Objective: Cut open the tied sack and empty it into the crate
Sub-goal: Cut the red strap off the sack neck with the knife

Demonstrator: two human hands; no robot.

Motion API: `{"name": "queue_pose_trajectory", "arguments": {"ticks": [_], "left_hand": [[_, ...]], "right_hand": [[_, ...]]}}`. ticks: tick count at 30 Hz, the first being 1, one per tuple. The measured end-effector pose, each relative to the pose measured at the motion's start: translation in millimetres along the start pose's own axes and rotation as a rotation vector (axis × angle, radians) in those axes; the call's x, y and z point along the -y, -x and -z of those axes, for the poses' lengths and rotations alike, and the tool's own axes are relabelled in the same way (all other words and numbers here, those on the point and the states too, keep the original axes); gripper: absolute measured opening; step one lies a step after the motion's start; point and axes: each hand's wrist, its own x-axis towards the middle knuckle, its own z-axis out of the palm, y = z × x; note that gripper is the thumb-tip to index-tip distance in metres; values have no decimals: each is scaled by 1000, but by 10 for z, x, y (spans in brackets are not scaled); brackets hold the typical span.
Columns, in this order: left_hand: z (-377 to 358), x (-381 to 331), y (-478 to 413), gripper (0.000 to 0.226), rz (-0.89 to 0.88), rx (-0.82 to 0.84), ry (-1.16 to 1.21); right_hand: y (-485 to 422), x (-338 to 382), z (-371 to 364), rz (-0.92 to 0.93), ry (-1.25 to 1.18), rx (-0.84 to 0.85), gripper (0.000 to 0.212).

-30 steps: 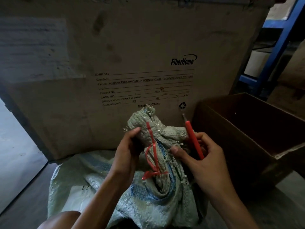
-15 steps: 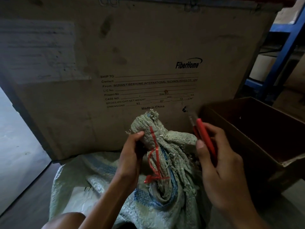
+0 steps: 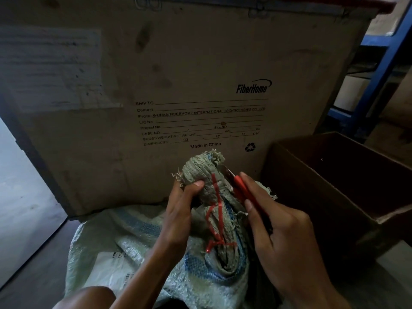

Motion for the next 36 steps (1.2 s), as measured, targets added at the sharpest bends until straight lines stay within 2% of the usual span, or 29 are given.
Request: {"name": "queue_pose_trajectory", "arguments": {"ticks": [5, 9, 12, 16, 18, 19, 21, 23, 26, 27, 29, 32, 36], "left_hand": [[-35, -19, 44, 52, -10, 26, 33], [-34, -72, 34, 34, -40, -55, 77], [8, -84, 11, 19, -34, -126, 83], [103, -176, -80, 27, 17, -237, 39], [159, -258, -132, 35, 36, -264, 30], [186, -295, -138, 38, 50, -272, 50], [220, -319, -111, 39, 109, -246, 127], [195, -299, -60, 42, 184, -156, 203], [44, -279, 70, 50, 237, 45, 258], [-28, -279, 126, 49, 228, 117, 244], [-166, -235, 230, 43, 164, 205, 125], [-282, -148, 333, 50, -8, 194, -108], [-257, -104, 307, 43, -89, 189, -88]], "right_hand": [[-1, 22, 26, -9, 14, 15, 54], [18, 61, 44, -29, 66, 36, 55], [62, 105, 20, -1, 129, 120, 57], [77, 124, 65, -62, 223, 214, 55], [97, 88, 91, -39, 193, 122, 48], [114, 80, 112, -58, 101, 51, 41], [118, 98, 144, -158, -147, -77, 29], [85, 104, 147, -258, -316, -153, 29], [15, 50, 125, -412, -479, -153, 48], [-6, 27, 119, -448, -487, -119, 52], [-48, 15, 98, -486, -555, -30, 45], [-51, 24, 43, -476, -641, 14, 34], [-29, -24, 28, -458, -629, -25, 20]]}}
